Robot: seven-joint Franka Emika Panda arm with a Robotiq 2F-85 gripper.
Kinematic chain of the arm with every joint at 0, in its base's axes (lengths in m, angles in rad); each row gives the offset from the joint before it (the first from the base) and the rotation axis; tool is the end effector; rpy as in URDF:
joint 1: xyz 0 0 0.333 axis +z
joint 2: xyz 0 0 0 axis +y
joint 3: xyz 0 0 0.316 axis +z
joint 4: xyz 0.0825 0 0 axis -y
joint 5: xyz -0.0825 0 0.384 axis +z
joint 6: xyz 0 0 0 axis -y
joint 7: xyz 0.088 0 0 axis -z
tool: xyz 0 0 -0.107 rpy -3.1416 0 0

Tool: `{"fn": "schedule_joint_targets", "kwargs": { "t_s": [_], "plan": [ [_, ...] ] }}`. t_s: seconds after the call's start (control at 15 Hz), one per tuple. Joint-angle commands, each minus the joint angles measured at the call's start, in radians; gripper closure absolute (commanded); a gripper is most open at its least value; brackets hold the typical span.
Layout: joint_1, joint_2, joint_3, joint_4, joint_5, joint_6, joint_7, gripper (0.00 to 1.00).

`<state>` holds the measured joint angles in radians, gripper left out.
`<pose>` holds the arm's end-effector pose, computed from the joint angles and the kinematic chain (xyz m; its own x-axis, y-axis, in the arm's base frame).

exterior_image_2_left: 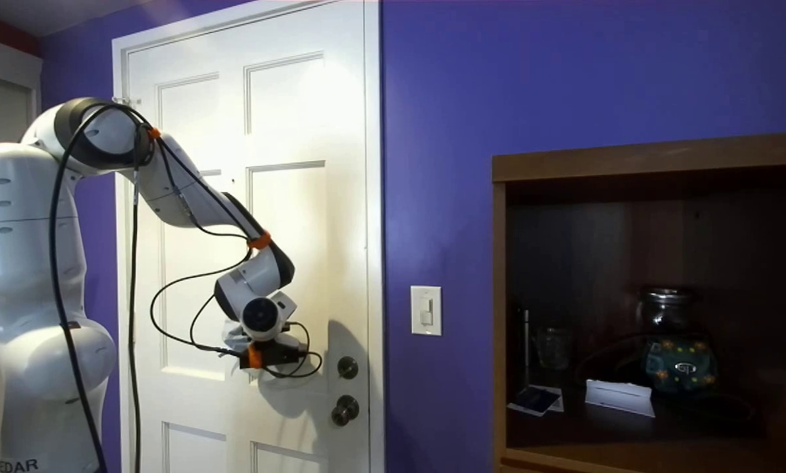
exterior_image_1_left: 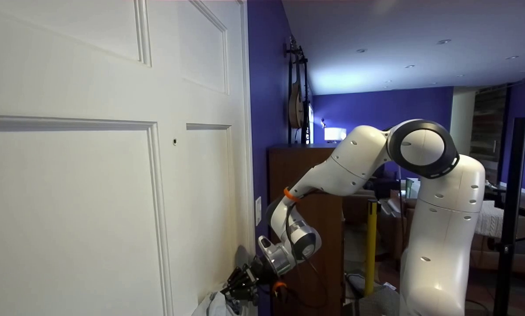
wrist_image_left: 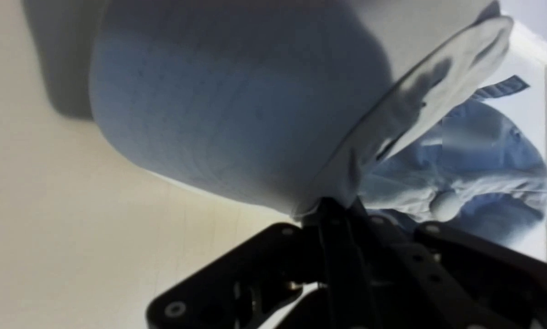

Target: Remove the white cap from the cabinet top and hang it on the door coat hanging hook

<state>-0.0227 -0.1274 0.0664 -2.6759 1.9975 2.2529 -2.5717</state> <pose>0.4086 0.0423 0.2781 0.2126 0.2772 0.9370 0.7806 -0.6250 0.0078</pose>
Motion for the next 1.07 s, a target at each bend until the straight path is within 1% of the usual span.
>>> {"fn": "schedule_joint_targets", "kwargs": {
  "t_s": [0.0,0.6,1.0],
  "plan": [
    [0.016,0.030,0.004,0.008,0.057,0.027,0.049,0.99],
    [0.035,0.092,0.004,0.015,0.150,0.058,0.111,0.99],
    [0.048,0.128,0.002,0.017,0.181,0.056,0.157,0.99]
  ]
}}
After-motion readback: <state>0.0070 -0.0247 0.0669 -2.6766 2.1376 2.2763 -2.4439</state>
